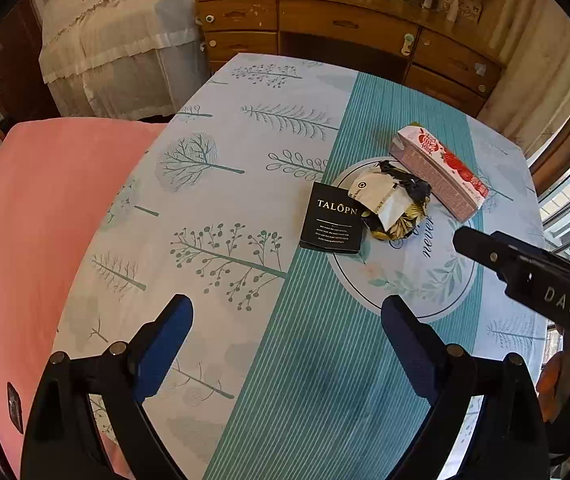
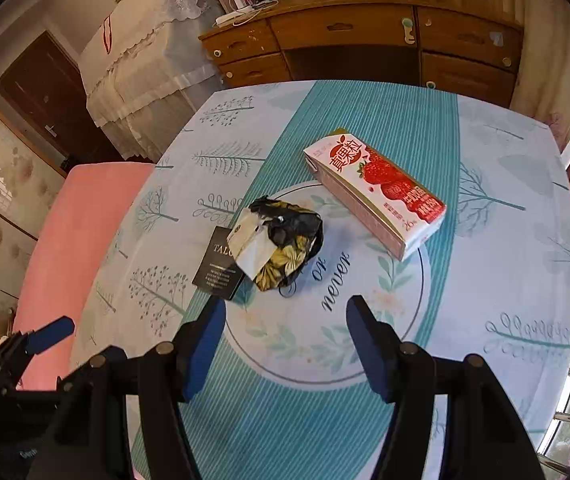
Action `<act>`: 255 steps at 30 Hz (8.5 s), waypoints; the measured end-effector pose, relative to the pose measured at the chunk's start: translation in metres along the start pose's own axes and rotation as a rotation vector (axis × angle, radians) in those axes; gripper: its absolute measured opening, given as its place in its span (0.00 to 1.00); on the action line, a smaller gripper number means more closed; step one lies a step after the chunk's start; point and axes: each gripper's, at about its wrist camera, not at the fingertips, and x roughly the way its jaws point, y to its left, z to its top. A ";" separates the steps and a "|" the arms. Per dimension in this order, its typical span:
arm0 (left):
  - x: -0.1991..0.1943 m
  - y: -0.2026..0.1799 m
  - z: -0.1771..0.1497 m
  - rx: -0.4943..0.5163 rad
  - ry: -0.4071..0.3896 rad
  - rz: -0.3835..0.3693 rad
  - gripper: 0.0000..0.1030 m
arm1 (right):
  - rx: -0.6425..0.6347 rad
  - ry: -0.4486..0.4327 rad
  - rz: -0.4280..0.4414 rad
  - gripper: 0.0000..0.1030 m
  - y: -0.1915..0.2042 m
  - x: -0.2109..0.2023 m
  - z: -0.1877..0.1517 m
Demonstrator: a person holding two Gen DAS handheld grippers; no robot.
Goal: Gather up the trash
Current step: 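Grasp the black TALOPN card with the left tool while the right tool grasps the black-gold wrapper, then carry the card and wrapper over the bin and open both tools, then raise both tools back toward the strawberry milk carton, then grasp the strawberry milk carton with the right tool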
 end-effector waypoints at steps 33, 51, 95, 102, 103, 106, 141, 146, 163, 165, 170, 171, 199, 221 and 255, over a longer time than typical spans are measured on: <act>0.130 -0.037 0.066 -0.055 0.136 -0.012 0.91 | 0.052 0.014 0.097 0.45 -0.051 0.062 0.024; 0.138 -0.050 0.069 0.030 0.076 -0.025 0.57 | 0.024 0.024 0.050 0.45 -0.044 0.060 0.019; -0.109 0.105 -0.245 0.393 -0.024 -0.380 0.57 | 0.278 -0.038 -0.221 0.44 0.154 -0.104 -0.320; -0.087 0.107 -0.290 0.349 0.066 -0.383 0.57 | 0.282 0.063 -0.260 0.44 0.150 -0.088 -0.377; -0.081 0.106 -0.296 0.339 0.078 -0.383 0.57 | 0.287 0.076 -0.260 0.44 0.147 -0.082 -0.384; -0.056 0.104 -0.313 0.302 0.112 -0.391 0.57 | 0.288 0.113 -0.274 0.44 0.133 -0.059 -0.404; 0.248 0.079 -0.416 0.225 0.403 -0.180 0.91 | 0.474 0.298 -0.260 0.60 0.004 0.190 -0.505; 0.236 0.082 -0.405 0.209 0.385 -0.175 0.91 | 0.465 0.283 -0.262 0.60 0.009 0.181 -0.496; 0.095 0.097 -0.349 0.270 0.292 -0.180 0.91 | 0.485 0.196 -0.270 0.60 0.069 0.067 -0.450; 0.067 0.098 -0.338 0.281 0.266 -0.192 0.91 | 0.482 0.179 -0.270 0.60 0.080 0.046 -0.443; -0.003 0.101 -0.310 0.311 0.195 -0.234 0.91 | 0.451 0.136 -0.278 0.60 0.110 -0.009 -0.423; -0.017 0.101 -0.306 0.319 0.179 -0.244 0.91 | 0.444 0.124 -0.282 0.60 0.116 -0.020 -0.419; -0.223 0.128 -0.138 0.323 -0.286 -0.309 0.92 | 0.182 -0.315 -0.365 0.60 0.202 -0.197 -0.268; -0.051 0.008 -0.003 0.083 -0.063 -0.079 0.93 | -0.096 -0.132 -0.203 0.60 0.032 -0.077 -0.044; 0.089 -0.019 0.078 -0.092 0.105 0.069 0.93 | -0.295 0.088 -0.149 0.53 -0.036 0.073 0.053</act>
